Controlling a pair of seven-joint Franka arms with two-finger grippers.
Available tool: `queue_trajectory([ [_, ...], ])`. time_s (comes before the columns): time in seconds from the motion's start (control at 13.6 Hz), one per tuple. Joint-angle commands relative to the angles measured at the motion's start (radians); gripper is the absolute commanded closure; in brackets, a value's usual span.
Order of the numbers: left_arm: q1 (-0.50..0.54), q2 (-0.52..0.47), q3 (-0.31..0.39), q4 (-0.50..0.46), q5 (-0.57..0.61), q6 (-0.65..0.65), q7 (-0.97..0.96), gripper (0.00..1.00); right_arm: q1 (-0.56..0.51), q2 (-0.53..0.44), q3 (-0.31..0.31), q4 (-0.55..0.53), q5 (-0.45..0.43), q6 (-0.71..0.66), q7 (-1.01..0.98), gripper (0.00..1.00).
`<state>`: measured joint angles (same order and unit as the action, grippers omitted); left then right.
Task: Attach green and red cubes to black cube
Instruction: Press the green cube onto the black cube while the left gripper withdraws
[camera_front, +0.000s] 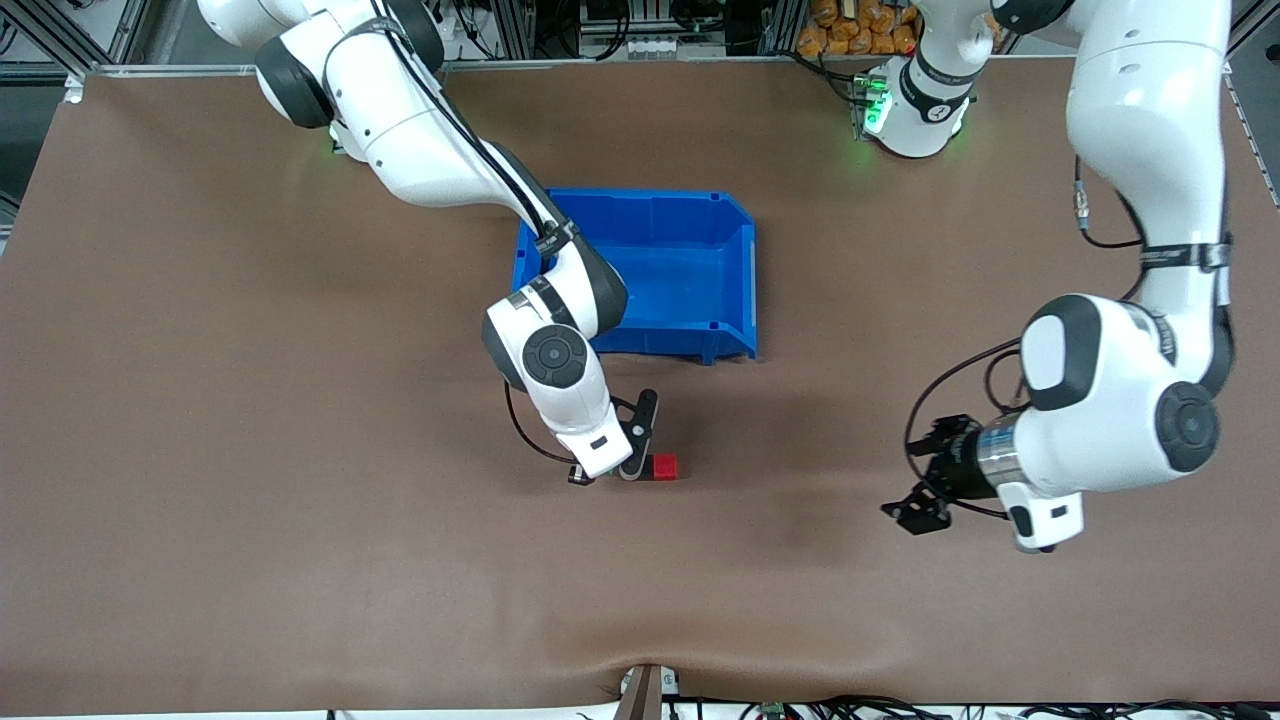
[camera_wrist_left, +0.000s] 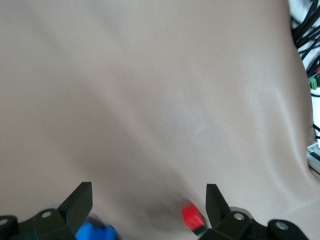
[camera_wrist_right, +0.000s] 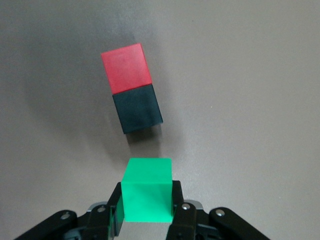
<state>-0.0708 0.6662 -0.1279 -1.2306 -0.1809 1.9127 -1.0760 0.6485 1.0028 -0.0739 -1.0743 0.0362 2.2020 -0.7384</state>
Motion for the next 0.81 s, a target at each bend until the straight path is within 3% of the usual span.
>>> queue_trajectory([
  [0.0, 0.011, -0.051, -0.002, -0.026, 0.102, -0.027, 0.114, 0.0, 0.003, 0.051, -0.004, 0.07, -0.018, 0.011, 0.017, 1.0],
  [0.37, 0.075, -0.082, -0.002, -0.027, 0.115, -0.034, 0.43, 0.0, 0.013, 0.08, -0.004, 0.074, -0.018, 0.056, 0.019, 1.0],
  [0.73, 0.083, -0.147, 0.005, -0.032, 0.116, -0.076, 0.62, 0.0, 0.036, 0.091, -0.006, 0.074, -0.018, 0.071, 0.056, 1.0],
])
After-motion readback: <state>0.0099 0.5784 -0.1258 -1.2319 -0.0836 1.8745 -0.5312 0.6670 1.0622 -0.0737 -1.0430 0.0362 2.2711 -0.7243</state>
